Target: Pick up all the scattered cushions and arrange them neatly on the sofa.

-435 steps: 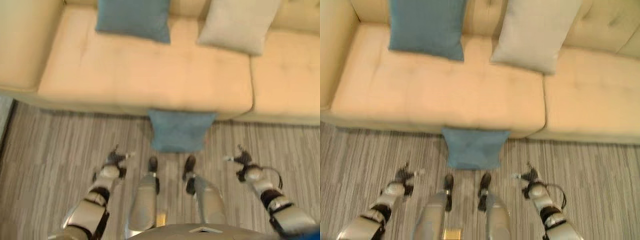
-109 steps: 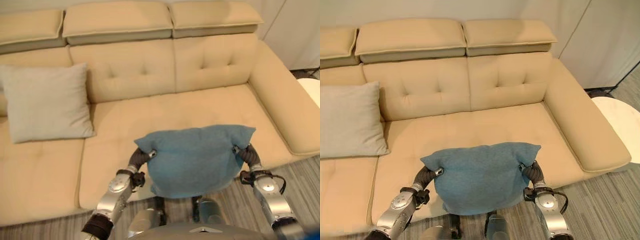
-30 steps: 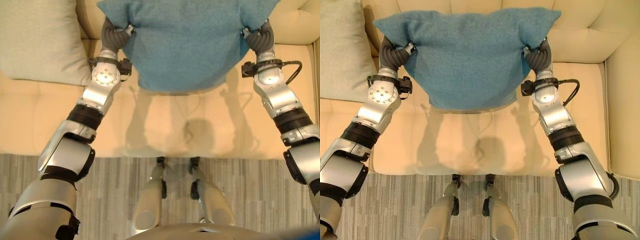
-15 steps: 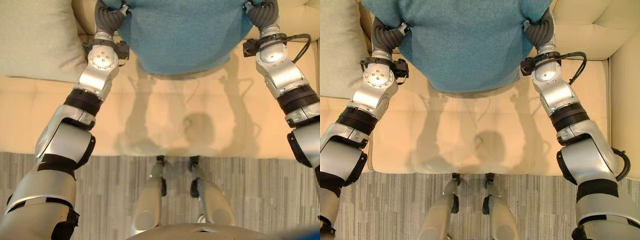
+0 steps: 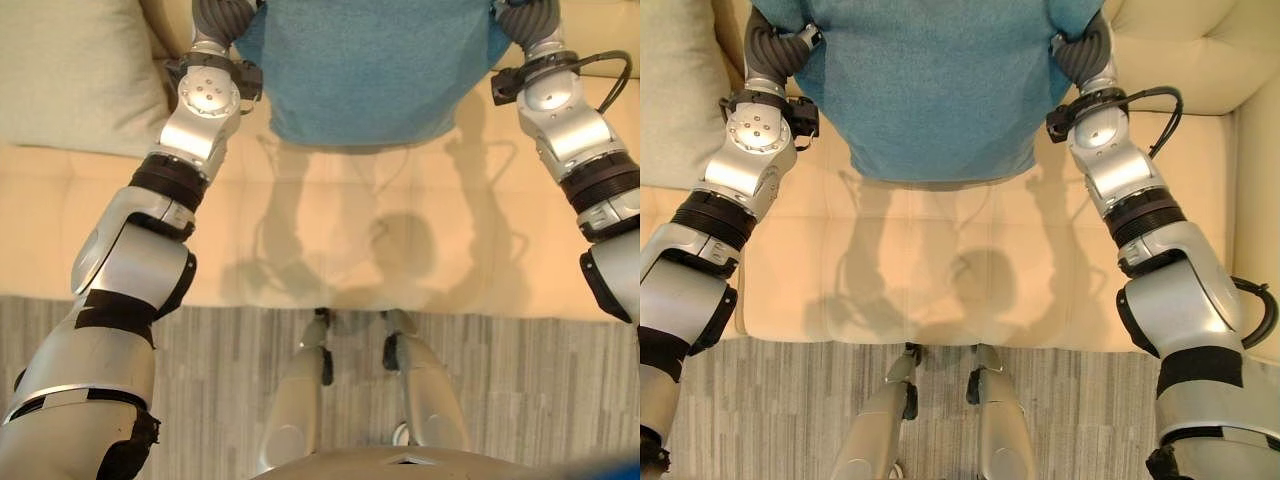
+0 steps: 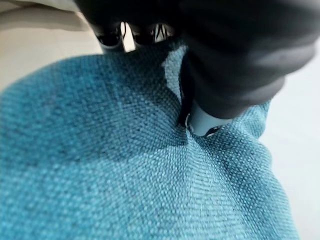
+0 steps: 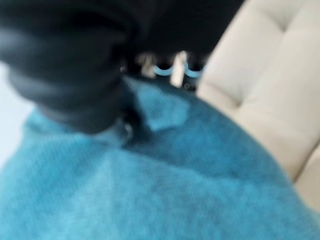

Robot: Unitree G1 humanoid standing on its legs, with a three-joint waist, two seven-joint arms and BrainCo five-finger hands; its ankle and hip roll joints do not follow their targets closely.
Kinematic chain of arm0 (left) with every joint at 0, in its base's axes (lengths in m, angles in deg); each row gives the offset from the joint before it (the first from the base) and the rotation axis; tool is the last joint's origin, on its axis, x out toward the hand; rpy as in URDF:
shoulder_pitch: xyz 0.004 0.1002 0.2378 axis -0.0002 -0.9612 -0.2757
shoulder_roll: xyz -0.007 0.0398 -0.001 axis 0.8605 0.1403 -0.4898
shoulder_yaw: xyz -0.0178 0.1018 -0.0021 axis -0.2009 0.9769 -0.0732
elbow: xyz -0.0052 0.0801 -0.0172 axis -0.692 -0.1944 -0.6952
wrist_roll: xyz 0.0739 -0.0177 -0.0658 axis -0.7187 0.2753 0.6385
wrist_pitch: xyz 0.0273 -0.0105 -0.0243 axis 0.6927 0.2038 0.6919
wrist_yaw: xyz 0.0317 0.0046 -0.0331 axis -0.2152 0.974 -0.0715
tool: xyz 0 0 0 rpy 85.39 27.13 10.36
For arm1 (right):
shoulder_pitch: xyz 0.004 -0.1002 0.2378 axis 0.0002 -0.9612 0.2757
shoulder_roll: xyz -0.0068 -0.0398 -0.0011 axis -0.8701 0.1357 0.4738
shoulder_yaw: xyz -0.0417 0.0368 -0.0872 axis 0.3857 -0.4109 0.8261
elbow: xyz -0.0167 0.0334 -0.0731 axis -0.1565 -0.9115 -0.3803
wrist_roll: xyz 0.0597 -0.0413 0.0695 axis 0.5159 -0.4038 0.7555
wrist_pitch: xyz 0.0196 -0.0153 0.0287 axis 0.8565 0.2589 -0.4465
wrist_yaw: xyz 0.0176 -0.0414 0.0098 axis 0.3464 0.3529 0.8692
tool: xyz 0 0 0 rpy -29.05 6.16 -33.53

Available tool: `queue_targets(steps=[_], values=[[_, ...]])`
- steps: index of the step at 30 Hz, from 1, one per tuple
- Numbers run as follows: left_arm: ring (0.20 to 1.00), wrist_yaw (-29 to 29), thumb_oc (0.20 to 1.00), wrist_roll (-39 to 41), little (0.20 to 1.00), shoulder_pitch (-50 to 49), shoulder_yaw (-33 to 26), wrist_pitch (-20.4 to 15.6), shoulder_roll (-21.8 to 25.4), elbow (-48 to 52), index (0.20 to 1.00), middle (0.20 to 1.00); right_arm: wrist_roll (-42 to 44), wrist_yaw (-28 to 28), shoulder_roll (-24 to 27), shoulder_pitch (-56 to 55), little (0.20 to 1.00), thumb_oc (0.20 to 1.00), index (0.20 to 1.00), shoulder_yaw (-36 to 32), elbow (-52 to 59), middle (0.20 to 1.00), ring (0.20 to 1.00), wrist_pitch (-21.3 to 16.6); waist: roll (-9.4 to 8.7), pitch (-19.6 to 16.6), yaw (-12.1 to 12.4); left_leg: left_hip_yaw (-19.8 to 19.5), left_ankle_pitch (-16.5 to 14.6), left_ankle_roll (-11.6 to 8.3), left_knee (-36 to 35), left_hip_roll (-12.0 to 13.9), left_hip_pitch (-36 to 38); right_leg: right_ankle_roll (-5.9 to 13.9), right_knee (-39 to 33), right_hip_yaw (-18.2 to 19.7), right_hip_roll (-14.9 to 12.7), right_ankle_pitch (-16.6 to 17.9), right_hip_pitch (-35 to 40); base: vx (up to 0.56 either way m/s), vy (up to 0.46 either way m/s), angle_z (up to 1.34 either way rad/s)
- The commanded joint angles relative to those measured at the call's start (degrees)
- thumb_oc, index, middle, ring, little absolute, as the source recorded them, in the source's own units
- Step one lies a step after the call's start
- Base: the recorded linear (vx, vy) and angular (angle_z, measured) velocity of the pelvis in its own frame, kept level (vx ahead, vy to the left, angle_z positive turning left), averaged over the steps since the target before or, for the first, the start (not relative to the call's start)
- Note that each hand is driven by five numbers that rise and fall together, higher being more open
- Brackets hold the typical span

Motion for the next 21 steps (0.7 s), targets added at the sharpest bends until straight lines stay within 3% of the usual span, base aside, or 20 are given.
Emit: queue_targets(steps=[1,13,14,15,16,17,21], values=[[0.200,-0.1,0.200,1.1,0.200,5.4,-1.6,-2.0,3.1,-3.8,0.200,0.200,1.5,-0.9,2.9,7.4,0.200,0.200,0.200,-1.1,-3.1,0.200,0.200,-1.6,-2.32,0.9,0.6,2.3,-9.4,-1.65,3.8,0.5,-0.8,4.69,1.1,0.3,-0.8,-8.7,3.7,0.00,0.000,0.00],[0.200,0.8,0.200,-1.5,0.200,14.9,4.5,-0.1,3.3,-12.6,0.200,0.200,-0.7,1.2,3.4,16.7,0.200,0.200,0.200,7.1,-14.7,0.200,0.200,0.5,-2.03,0.5,1.0,1.9,-7.6,-2.35,0.5,0.4,-1.0,5.22,0.5,0.1,-0.5,-8.1,2.4,0.00,0.000,0.01],[0.379,0.7,0.379,-2.0,0.379,16.6,5.6,0.1,3.1,-14.1,0.379,0.379,-1.1,1.3,3.2,18.2,0.209,0.209,0.209,8.1,-16.4,0.209,0.209,0.9,-2.06,0.5,1.0,1.8,-7.4,-2.40,0.1,0.4,-1.0,5.26,0.4,0.0,-0.5,-8.0,2.3,0.00,0.000,0.00],[0.614,0.6,0.614,-2.5,0.614,18.0,6.5,0.4,3.0,-15.5,0.614,0.614,-1.3,1.1,3.0,19.5,0.369,0.369,0.369,8.9,-17.7,0.369,0.369,1.0,-2.08,0.3,1.0,1.8,-7.1,-2.47,-0.3,0.4,-1.1,5.38,0.2,0.0,-0.5,-7.8,2.2,0.00,0.000,0.00],[1.000,0.5,1.000,-2.8,1.000,18.7,7.0,0.8,2.8,-16.6,1.000,1.000,-1.6,1.0,2.8,20.0,0.724,0.724,0.724,9.4,-18.7,0.724,0.724,1.4,-2.03,0.2,1.1,1.7,-7.0,-2.47,-0.6,0.4,-1.0,5.40,0.1,0.0,-0.5,-7.8,2.1,0.00,0.000,0.00],[1.000,0.3,1.000,-2.7,1.000,19.6,7.2,0.9,2.5,-17.2,1.000,1.000,-2.2,0.8,2.4,20.7,1.000,1.000,1.000,9.9,-19.8,1.000,1.000,1.8,-2.00,0.1,1.1,1.7,-6.7,-2.51,-1.1,0.4,-1.0,5.44,0.0,-0.1,-0.4,-7.7,2.0,0.00,0.000,0.00],[1.000,-0.4,1.000,-2.3,1.000,22.2,7.9,0.9,2.0,-18.3,1.000,1.000,-2.8,0.2,1.7,22.8,1.000,1.000,1.000,11.4,-21.9,1.000,1.000,2.5,-1.83,-0.4,1.2,1.4,-5.4,-2.95,-3.6,0.3,-0.8,5.75,-1.5,-0.3,0.0,-7.0,1.9,0.00,0.000,0.00]])
